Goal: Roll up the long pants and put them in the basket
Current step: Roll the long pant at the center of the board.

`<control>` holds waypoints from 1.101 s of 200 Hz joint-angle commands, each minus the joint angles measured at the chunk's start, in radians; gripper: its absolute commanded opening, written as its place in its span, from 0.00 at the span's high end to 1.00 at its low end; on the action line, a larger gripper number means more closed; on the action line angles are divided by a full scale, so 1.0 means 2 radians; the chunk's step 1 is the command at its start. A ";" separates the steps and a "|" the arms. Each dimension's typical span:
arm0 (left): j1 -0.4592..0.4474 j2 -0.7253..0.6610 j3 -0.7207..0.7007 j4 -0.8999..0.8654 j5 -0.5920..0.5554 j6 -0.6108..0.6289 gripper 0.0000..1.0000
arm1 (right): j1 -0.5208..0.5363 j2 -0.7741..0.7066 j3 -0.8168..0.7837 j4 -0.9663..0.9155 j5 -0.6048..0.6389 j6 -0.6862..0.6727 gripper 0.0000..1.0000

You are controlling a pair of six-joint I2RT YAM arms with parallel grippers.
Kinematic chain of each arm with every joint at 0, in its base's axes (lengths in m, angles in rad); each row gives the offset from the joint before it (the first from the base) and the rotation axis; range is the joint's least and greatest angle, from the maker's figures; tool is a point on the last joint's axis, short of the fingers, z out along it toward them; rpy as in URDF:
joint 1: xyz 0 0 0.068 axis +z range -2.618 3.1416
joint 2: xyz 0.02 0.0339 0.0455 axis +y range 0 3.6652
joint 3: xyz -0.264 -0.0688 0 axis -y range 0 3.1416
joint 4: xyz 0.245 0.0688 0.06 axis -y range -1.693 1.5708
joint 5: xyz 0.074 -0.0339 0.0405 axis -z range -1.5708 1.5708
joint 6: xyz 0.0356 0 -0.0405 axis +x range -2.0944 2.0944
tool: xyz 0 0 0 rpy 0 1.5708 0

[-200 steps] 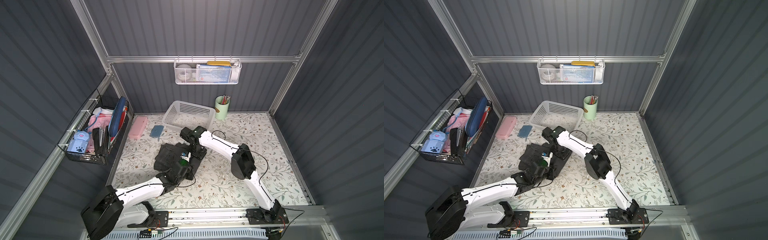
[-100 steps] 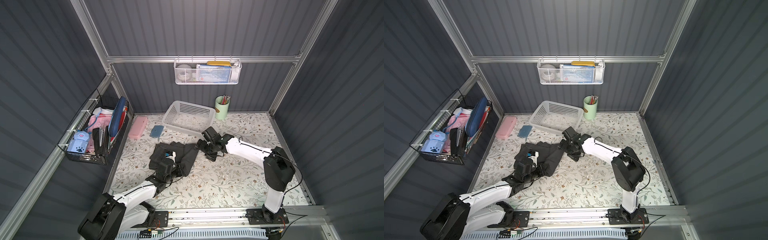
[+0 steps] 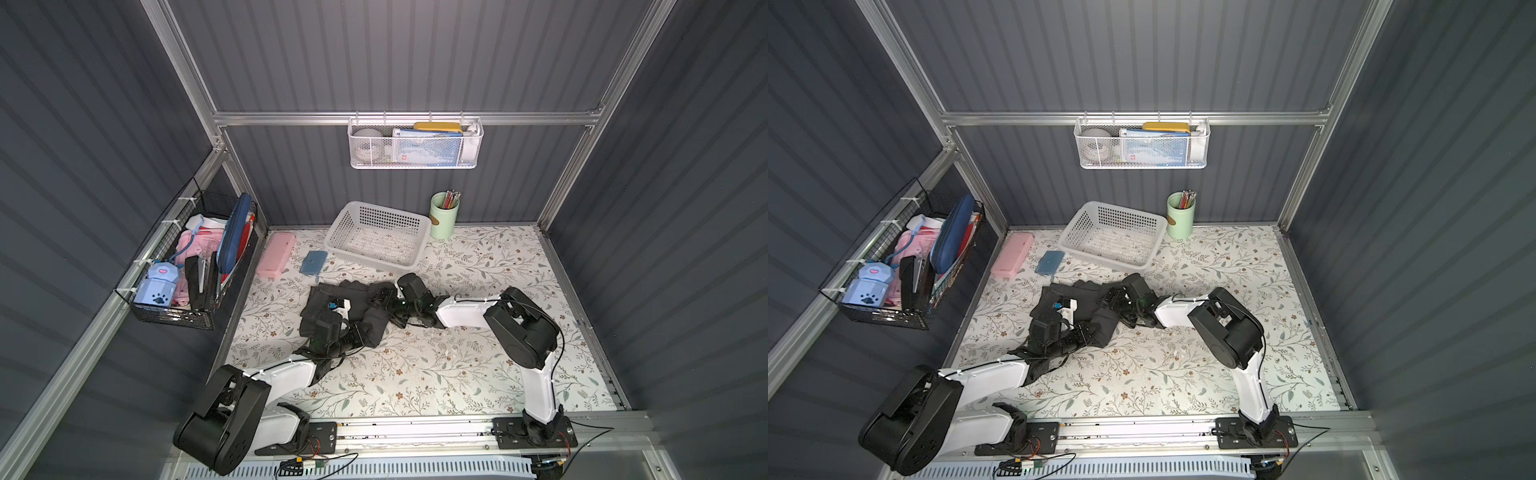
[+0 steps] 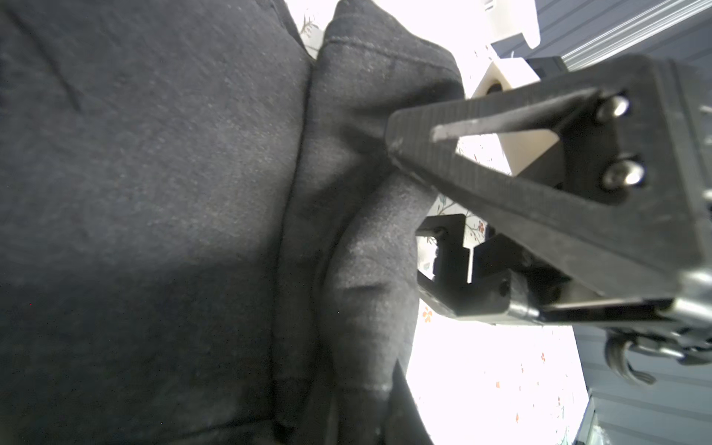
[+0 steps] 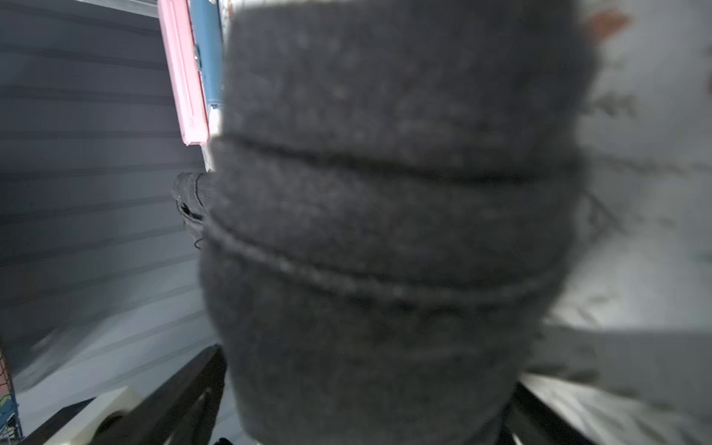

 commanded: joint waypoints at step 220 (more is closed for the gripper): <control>-0.128 -0.100 0.182 -0.387 -0.188 0.191 0.39 | 0.013 0.158 0.499 -0.893 0.221 -0.064 0.86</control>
